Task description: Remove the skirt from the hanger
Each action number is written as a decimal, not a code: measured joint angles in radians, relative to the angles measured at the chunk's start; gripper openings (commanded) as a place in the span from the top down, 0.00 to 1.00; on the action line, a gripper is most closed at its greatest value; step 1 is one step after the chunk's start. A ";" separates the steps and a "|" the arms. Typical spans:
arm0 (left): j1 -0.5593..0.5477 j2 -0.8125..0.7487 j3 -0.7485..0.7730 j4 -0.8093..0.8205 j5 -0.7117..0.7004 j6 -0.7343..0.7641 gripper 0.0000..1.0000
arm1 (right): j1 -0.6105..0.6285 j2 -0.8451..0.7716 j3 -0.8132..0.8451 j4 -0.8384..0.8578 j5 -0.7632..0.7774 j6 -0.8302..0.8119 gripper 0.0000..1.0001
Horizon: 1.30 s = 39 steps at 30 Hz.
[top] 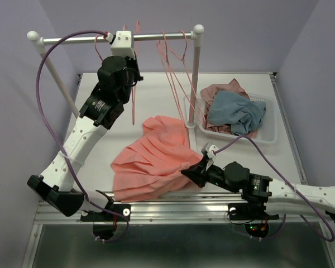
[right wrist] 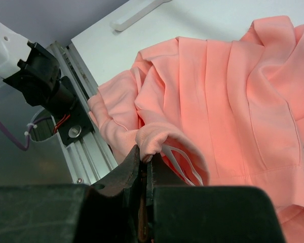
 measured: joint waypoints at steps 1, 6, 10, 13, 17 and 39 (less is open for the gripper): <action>0.000 -0.010 -0.006 0.002 0.007 0.001 1.00 | 0.000 0.004 0.002 0.000 0.000 0.000 0.99; 0.000 -0.063 -0.042 0.009 0.043 0.020 1.00 | 0.000 0.009 0.008 0.002 -0.001 -0.006 0.99; 0.000 -0.080 -0.051 0.024 0.053 0.035 1.00 | 0.000 0.011 0.009 0.004 -0.001 -0.011 0.99; 0.000 -0.081 -0.059 0.027 0.063 0.043 1.00 | 0.000 0.013 0.009 0.004 -0.001 -0.011 0.99; 0.000 -0.081 -0.083 0.033 0.078 0.052 1.00 | 0.000 0.013 0.009 0.004 -0.001 -0.011 0.99; 0.000 0.056 0.003 0.068 0.027 0.086 1.00 | 0.000 0.012 0.009 0.006 0.007 -0.026 0.99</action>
